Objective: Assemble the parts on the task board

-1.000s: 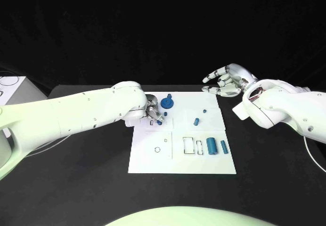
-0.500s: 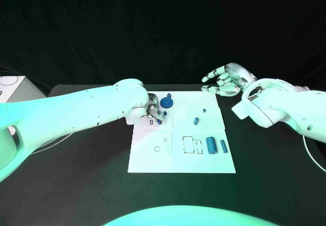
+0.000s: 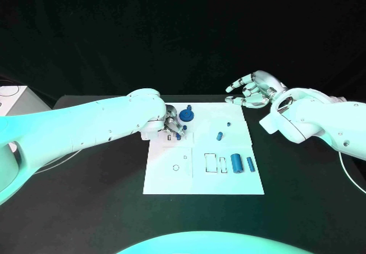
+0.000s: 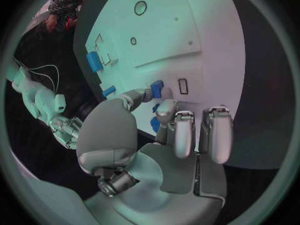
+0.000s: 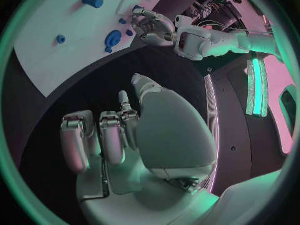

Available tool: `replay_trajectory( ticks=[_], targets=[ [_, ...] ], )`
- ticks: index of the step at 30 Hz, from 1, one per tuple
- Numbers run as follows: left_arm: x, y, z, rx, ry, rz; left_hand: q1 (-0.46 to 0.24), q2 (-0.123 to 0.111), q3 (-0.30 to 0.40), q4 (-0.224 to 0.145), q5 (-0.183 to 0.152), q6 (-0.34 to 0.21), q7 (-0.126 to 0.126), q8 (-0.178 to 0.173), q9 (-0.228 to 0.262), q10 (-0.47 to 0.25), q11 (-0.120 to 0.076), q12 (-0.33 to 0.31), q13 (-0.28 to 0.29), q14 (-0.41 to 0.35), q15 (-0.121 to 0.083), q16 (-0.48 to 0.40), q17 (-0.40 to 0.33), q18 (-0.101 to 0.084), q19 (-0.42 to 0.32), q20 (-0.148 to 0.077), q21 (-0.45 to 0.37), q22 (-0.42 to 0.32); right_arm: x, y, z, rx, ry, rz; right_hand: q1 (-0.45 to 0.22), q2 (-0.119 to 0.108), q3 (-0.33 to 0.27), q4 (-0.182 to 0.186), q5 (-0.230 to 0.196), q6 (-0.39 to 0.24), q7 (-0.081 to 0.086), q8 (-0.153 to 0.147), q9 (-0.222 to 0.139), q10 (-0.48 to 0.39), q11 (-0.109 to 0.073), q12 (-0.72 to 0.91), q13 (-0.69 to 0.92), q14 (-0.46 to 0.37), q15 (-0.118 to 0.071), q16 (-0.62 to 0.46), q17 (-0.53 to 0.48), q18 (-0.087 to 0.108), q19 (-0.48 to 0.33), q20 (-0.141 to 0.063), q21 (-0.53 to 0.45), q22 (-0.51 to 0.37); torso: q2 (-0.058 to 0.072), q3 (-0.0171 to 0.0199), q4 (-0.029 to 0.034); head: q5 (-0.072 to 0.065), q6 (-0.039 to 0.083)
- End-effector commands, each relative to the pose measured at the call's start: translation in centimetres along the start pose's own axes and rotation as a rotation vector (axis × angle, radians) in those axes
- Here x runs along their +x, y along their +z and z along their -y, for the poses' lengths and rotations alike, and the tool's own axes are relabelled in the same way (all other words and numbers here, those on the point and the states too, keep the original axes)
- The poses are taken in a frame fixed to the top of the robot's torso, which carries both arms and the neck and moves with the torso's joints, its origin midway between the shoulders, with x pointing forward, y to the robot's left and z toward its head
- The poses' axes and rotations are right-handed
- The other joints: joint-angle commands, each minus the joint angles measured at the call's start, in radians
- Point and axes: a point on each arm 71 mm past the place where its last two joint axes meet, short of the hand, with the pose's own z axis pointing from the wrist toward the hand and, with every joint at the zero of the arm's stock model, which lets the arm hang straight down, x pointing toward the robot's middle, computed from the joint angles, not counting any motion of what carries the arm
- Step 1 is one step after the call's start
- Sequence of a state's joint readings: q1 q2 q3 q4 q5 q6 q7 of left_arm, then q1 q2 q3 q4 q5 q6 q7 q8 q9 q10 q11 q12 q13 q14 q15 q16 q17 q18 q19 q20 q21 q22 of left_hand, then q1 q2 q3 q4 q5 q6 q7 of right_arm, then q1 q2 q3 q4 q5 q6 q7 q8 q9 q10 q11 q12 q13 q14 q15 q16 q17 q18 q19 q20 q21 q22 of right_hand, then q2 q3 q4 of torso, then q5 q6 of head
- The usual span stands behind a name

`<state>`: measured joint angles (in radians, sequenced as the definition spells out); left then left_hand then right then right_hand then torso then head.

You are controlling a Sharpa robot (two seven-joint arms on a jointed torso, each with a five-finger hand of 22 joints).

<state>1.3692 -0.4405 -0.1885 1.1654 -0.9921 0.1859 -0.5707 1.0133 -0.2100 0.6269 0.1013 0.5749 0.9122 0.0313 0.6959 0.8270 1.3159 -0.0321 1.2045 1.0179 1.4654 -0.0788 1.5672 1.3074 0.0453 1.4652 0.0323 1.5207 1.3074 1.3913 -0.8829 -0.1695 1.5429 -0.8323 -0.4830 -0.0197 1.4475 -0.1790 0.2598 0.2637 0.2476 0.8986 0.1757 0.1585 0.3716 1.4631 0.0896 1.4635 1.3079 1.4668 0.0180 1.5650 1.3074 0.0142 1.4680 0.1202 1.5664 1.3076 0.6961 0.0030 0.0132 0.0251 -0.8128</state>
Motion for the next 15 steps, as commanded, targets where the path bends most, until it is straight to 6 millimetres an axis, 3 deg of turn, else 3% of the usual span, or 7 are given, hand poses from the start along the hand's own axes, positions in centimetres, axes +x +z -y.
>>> replay_trajectory(
  ticks=[1, 3, 4, 15],
  targets=[
    [0.49, 0.21, -0.04, -0.007, -0.005, -0.014, -0.009, -0.003, -0.047, 0.026, -0.011, 0.012, 0.004, -0.011, -0.006, -0.004, 0.001, -0.001, 0.002, 0.105, -0.005, 0.004, 0.263, -0.015, 0.017, -0.003, -0.003, 0.134, 0.1, -0.02, -0.1, -0.011, -0.006, -0.009, -0.008, -0.001, 0.007, 0.0, -0.004, -0.007, -0.002, 0.004, -0.001, -0.004, -0.001, -0.005, 0.163, 0.101, -0.005, 0.001, 0.254, -0.014, 0.103, -0.005, 0.004, 0.263, 0.0, -0.0003, 0.0006, -0.001, 0.001],
    [0.44, 0.21, -0.12, -0.01, -0.005, -0.011, -0.014, -0.001, -0.096, 0.057, -0.086, 0.017, 0.005, -0.019, -0.009, -0.005, 0.001, 0.0, 0.004, 0.105, -0.005, 0.004, 0.263, -0.015, 0.018, -0.003, -0.003, 0.135, 0.08, -0.02, -0.09, -0.011, -0.006, -0.008, -0.008, -0.001, 0.007, 0.0, -0.004, -0.007, -0.002, 0.004, -0.001, -0.004, -0.001, -0.005, 0.163, 0.101, -0.005, 0.001, 0.254, -0.014, 0.103, -0.005, 0.004, 0.263, 0.0, -0.0006, 0.0005, -0.001, 0.002],
    [0.43, 0.22, -0.16, -0.012, -0.006, -0.01, -0.011, -0.002, -0.109, 0.067, -0.102, 0.019, 0.005, -0.023, -0.01, -0.005, 0.002, 0.0, 0.006, 0.105, -0.005, 0.004, 0.263, -0.016, 0.018, -0.003, -0.003, 0.135, 0.07, -0.03, -0.09, -0.011, -0.006, -0.007, -0.008, -0.001, 0.007, 0.0, -0.004, -0.007, -0.002, 0.004, -0.001, -0.004, -0.001, -0.005, 0.163, 0.101, -0.005, 0.001, 0.254, -0.014, 0.103, -0.005, 0.004, 0.263, 0.0, -0.0006, 0.0005, -0.001, 0.002],
    [0.27, 0.25, -0.64, -0.025, -0.008, -0.006, 0.002, -0.005, -0.157, 0.108, -0.143, 0.025, 0.006, -0.031, -0.011, -0.005, 0.002, 0.002, 0.01, 0.105, -0.004, 0.004, 0.263, -0.016, 0.02, -0.002, -0.003, 0.138, -0.02, -0.07, -0.02, -0.009, -0.007, -0.003, -0.009, -0.001, 0.008, 0.0, -0.006, -0.008, -0.002, 0.004, -0.001, -0.004, -0.001, -0.006, 0.163, 0.101, -0.005, 0.001, 0.253, -0.014, 0.102, -0.005, 0.003, 0.263, 0.0, -0.0007, 0.0, 0.0, 0.002]
  ],
)
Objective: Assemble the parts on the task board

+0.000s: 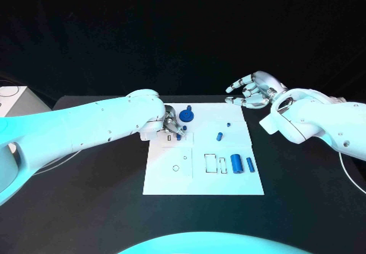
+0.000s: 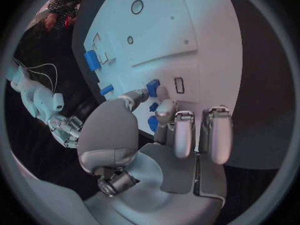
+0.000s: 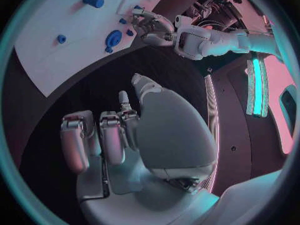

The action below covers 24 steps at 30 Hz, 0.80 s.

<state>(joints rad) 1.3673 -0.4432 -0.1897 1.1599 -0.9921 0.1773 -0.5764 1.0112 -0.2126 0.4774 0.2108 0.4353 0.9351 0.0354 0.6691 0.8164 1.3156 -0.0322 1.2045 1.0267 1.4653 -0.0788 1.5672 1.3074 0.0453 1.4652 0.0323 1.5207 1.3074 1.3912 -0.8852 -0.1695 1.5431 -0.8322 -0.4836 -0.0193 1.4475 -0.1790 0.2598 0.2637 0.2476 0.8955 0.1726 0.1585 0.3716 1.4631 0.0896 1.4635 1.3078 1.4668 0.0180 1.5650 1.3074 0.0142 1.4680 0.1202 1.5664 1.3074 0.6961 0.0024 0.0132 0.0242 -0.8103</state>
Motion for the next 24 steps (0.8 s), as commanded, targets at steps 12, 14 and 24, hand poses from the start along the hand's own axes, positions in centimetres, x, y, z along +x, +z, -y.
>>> replay_trajectory(
  ticks=[12, 14, 24],
  targets=[
    [0.1, 0.0, -1.2, -0.028, -0.017, 0.002, 0.007, 0.019, -0.109, 0.082, -0.223, 0.012, 0.004, -0.013, 0.009, -0.001, 0.005, 0.007, 0.009, 0.105, -0.002, 0.004, 0.263, -0.017, 0.023, 0.0, -0.003, 0.142, 0.0, -0.1, 0.0, -0.011, -0.008, -0.004, -0.007, -0.005, 0.014, -0.004, -0.025, -0.007, 0.001, 0.006, -0.001, -0.008, -0.001, -0.01, 0.159, 0.1, -0.005, -0.001, 0.25, -0.013, 0.1, -0.005, -0.001, 0.259, -0.001, -0.0002, -0.0004, -0.002, 0.003],
    [0.0, -0.1, -1.3, -0.027, -0.02, 0.004, -0.003, 0.029, -0.132, 0.082, -0.274, 0.014, 0.002, -0.012, 0.012, 0.001, 0.004, 0.008, 0.011, 0.105, -0.003, 0.004, 0.263, -0.017, 0.024, 0.0, -0.003, 0.143, 0.0, -0.1, 0.0, -0.01, -0.008, -0.004, -0.008, -0.005, 0.014, -0.004, -0.027, -0.007, 0.001, 0.006, -0.001, -0.008, -0.001, -0.01, 0.159, 0.1, -0.005, -0.001, 0.25, -0.013, 0.1, -0.005, -0.002, 0.259, -0.001, -0.0004, 0.0001, -0.003, 0.004],
    [-0.9, -0.9, -1.0, 0.006, -0.055, 0.032, -0.032, 0.047, -0.213, 0.084, -0.383, 0.014, 0.001, -0.009, 0.021, -0.002, 0.002, 0.004, 0.005, 0.105, -0.004, 0.004, 0.263, -0.017, 0.024, -0.002, -0.003, 0.144, 0.1, 0.0, 0.1, -0.009, -0.009, -0.009, -0.015, -0.007, 0.014, -0.001, -0.034, -0.007, 0.001, 0.007, -0.001, -0.007, -0.001, -0.009, 0.16, 0.1, -0.005, -0.002, 0.248, -0.012, 0.099, -0.005, -0.003, 0.259, -0.001, -0.0004, 0.0011, -0.002, 0.009]
  ],
)
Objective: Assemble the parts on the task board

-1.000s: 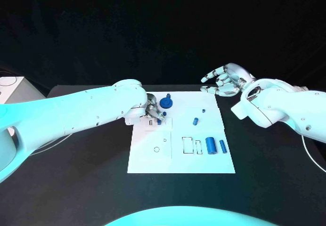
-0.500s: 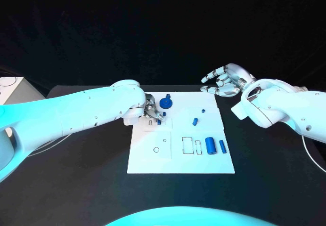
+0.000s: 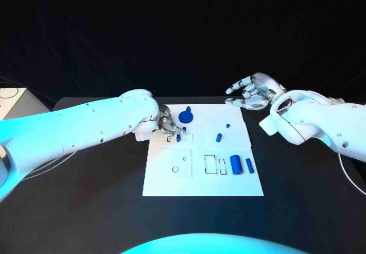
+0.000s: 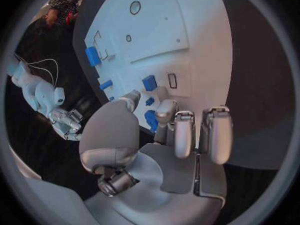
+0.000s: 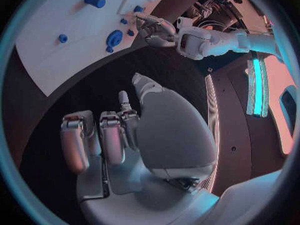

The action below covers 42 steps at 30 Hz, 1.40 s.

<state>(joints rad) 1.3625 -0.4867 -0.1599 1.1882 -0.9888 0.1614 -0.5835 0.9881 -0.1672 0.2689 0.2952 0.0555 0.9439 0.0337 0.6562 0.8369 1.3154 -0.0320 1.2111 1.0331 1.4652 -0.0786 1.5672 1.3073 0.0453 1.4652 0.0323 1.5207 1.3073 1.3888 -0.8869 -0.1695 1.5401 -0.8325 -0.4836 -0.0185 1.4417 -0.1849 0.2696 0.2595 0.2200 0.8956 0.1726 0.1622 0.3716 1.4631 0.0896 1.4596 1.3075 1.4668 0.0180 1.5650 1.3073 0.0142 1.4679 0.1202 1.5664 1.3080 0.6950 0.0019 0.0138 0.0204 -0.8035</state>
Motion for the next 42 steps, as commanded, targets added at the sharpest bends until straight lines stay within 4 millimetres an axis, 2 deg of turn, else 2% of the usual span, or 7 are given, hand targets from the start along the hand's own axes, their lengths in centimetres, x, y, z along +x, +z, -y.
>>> replay_trajectory(
  ticks=[1, 9, 11, 14, 16, 23, 42],
  targets=[
    [-0.4, -0.4, 0.4, 0.019, -0.023, 0.011, -0.01, 0.003, -0.008, -0.001, -0.003, 0.005, 0.003, 0.004, 0.001, -0.002, 0.002, -0.003, -0.002, 0.106, -0.004, 0.004, 0.263, -0.017, 0.024, -0.002, -0.003, 0.144, 0.1, 0.0, -0.1, -0.013, -0.008, -0.011, -0.009, -0.001, 0.004, 0.003, -0.006, -0.007, 0.001, 0.004, -0.001, -0.007, -0.001, -0.005, 0.16, 0.1, -0.005, -0.002, 0.249, -0.012, 0.099, -0.005, -0.003, 0.258, 0.0, 0.0004, 0.0003, 0.002, 0.003],
    [-1.5, -1.6, 0.7, 0.076, -0.108, -0.017, 0.058, 0.02, -0.026, -0.004, 0.001, -0.026, 0.014, -0.008, 0.003, -0.055, 0.012, -0.059, -0.075, 0.103, 0.004, -0.002, 0.256, -0.005, -0.012, 0.003, -0.029, 0.093, 0.1, 0.0, 0.1, -0.01, -0.009, -0.01, -0.009, -0.001, 0.004, 0.003, -0.006, -0.007, 0.001, 0.004, -0.001, -0.007, -0.001, -0.005, 0.16, 0.1, -0.005, -0.002, 0.249, -0.012, 0.099, -0.005, -0.003, 0.258, 0.001, 0.0009, -0.0004, 0.004, 0.016],
    [-2.1, -1.8, 0.5, 0.083, -0.125, -0.013, 0.122, 0.032, -0.014, -0.004, 0.002, -0.075, 0.038, -0.045, -0.013, -0.133, 0.034, -0.138, -0.174, 0.091, 0.022, -0.024, 0.227, 0.005, -0.043, 0.016, -0.052, 0.052, 0.0, 0.0, 0.1, -0.009, -0.009, -0.009, -0.009, -0.001, 0.004, 0.003, -0.006, -0.007, 0.001, 0.004, -0.001, -0.007, -0.001, -0.005, 0.16, 0.1, -0.005, -0.002, 0.249, -0.012, 0.099, -0.005, -0.003, 0.258, 0.001, 0.0007, -0.0006, 0.005, 0.021],
    [-3.3, -2.0, -0.2, 0.085, -0.149, 0.006, 0.161, 0.039, 0.006, -0.005, 0.002, -0.114, 0.064, -0.101, -0.049, -0.159, 0.055, -0.154, -0.202, 0.083, 0.041, -0.035, 0.212, 0.009, -0.057, 0.034, -0.063, 0.034, 0.0, 0.0, 0.2, -0.007, -0.01, -0.007, -0.009, -0.001, 0.004, 0.003, -0.006, -0.007, 0.001, 0.004, -0.001, -0.007, -0.001, -0.005, 0.16, 0.1, -0.005, -0.002, 0.249, -0.012, 0.099, -0.005, -0.003, 0.258, 0.002, 0.0009, -0.0017, 0.006, 0.028],
    [-4.1, -1.9, -0.6, 0.08, -0.163, 0.026, 0.181, 0.038, 0.023, -0.006, 0.003, -0.124, 0.075, -0.133, -0.074, -0.165, 0.065, -0.153, -0.207, 0.082, 0.05, -0.037, 0.209, 0.01, -0.06, 0.042, -0.066, 0.03, -0.1, 0.1, 0.3, -0.006, -0.011, -0.006, -0.009, -0.001, 0.004, 0.003, -0.006, -0.007, 0.001, 0.004, -0.001, -0.007, -0.001, -0.005, 0.16, 0.1, -0.005, -0.002, 0.249, -0.012, 0.099, -0.005, -0.003, 0.258, 0.003, 0.0018, -0.003, 0.007, 0.032],
    [-6.5, -1.5, -2.0, 0.049, -0.176, 0.078, 0.187, 0.037, 0.03, -0.006, 0.003, -0.12, 0.076, -0.138, -0.08, -0.161, 0.066, -0.145, -0.199, 0.084, 0.052, -0.034, 0.213, 0.009, -0.057, 0.045, -0.064, 0.034, -0.1, 0.0, 0.3, -0.006, -0.01, -0.005, -0.012, -0.002, 0.004, 0.004, -0.008, -0.007, 0.0, 0.004, 0.0, -0.007, -0.001, -0.005, 0.16, 0.1, -0.005, -0.002, 0.248, -0.012, 0.099, -0.005, -0.003, 0.258, 0.009, 0.0036, -0.01, 0.015, 0.049],
    [-7.7, 0.2, -2.3, -0.024, -0.15, 0.075, 0.173, 0.038, 0.036, -0.002, 0.001, -0.11, 0.077, -0.146, -0.09, -0.157, 0.068, -0.138, -0.195, 0.087, 0.054, -0.028, 0.22, 0.008, -0.052, 0.048, -0.061, 0.041, 0.1, -0.1, 0.0, -0.013, -0.009, -0.009, -0.013, -0.001, 0.005, 0.005, -0.008, -0.007, 0.0, 0.005, 0.0, -0.007, -0.001, -0.005, 0.16, 0.1, -0.005, -0.002, 0.248, -0.012, 0.099, -0.005, -0.003, 0.258, 0.022, 0.0038, -0.0196, 0.022, 0.056]
  ],
)
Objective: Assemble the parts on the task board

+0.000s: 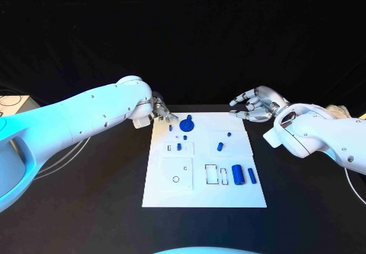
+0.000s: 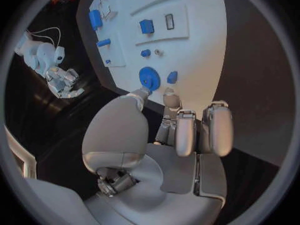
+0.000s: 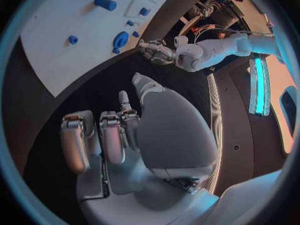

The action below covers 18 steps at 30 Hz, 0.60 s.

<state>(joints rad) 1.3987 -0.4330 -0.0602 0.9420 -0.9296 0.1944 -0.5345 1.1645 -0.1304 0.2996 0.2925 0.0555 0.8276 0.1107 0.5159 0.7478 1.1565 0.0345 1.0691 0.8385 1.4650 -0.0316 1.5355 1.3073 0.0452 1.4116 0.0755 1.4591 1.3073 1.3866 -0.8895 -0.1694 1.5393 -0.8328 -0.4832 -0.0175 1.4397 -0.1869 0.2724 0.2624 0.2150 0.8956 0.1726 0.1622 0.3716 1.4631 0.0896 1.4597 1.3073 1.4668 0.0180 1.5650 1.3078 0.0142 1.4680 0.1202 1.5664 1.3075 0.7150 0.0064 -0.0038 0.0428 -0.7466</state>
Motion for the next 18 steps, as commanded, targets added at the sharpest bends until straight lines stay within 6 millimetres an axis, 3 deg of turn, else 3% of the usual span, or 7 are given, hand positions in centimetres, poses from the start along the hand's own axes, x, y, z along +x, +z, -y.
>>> replay_trajectory(
  ticks=[1, 9, 18],
  targets=[
    [0.1, 0.2, 0.0, -0.001, 0.026, -0.024, -0.004, 0.002, 0.005, 0.001, 0.001, 0.006, 0.0, -0.006, -0.001, 0.002, 0.002, 0.004, -0.001, 0.087, 0.007, 0.003, 0.22, 0.008, 0.002, 0.005, 0.001, 0.041, 0.1, 0.0, -0.2, -0.016, -0.008, -0.01, -0.011, 0.001, 0.003, 0.002, -0.003, -0.007, 0.0, 0.005, 0.0, -0.007, -0.001, -0.005, 0.16, 0.1, -0.005, -0.002, 0.248, -0.012, 0.099, -0.005, -0.003, 0.258, 0.002, -0.0009, -0.0023, -0.001, -0.002],
    [0.1, 0.8, -0.2, -0.018, 0.028, -0.026, -0.004, 0.003, 0.006, 0.0, 0.001, 0.007, 0.0, -0.007, -0.002, 0.001, 0.002, 0.005, -0.001, 0.088, 0.007, 0.004, 0.221, 0.008, 0.002, 0.005, 0.001, 0.041, 0.2, -0.1, -0.2, -0.018, -0.008, -0.011, -0.011, 0.001, 0.003, 0.002, -0.003, -0.007, 0.0, 0.005, 0.0, -0.007, -0.001, -0.005, 0.16, 0.1, -0.005, -0.002, 0.248, -0.012, 0.099, -0.005, -0.003, 0.258, 0.006, -0.0017, -0.0044, 0.001, 0.001],
    [0.1, 1.2, -0.6, -0.038, 0.031, -0.033, -0.004, 0.005, 0.008, 0.0, 0.001, 0.008, 0.0, -0.008, -0.003, 0.001, 0.002, 0.005, -0.001, 0.088, 0.007, 0.005, 0.222, 0.008, 0.002, 0.005, 0.001, 0.042, 0.1, -0.1, -0.3, -0.019, -0.009, -0.01, -0.011, 0.001, 0.003, 0.002, -0.003, -0.007, 0.0, 0.005, 0.0, -0.007, -0.001, -0.005, 0.16, 0.1, -0.005, -0.002, 0.248, -0.012, 0.099, -0.005, -0.003, 0.258, 0.005, -0.0018, -0.0037, 0.0, -0.005]
  ],
)
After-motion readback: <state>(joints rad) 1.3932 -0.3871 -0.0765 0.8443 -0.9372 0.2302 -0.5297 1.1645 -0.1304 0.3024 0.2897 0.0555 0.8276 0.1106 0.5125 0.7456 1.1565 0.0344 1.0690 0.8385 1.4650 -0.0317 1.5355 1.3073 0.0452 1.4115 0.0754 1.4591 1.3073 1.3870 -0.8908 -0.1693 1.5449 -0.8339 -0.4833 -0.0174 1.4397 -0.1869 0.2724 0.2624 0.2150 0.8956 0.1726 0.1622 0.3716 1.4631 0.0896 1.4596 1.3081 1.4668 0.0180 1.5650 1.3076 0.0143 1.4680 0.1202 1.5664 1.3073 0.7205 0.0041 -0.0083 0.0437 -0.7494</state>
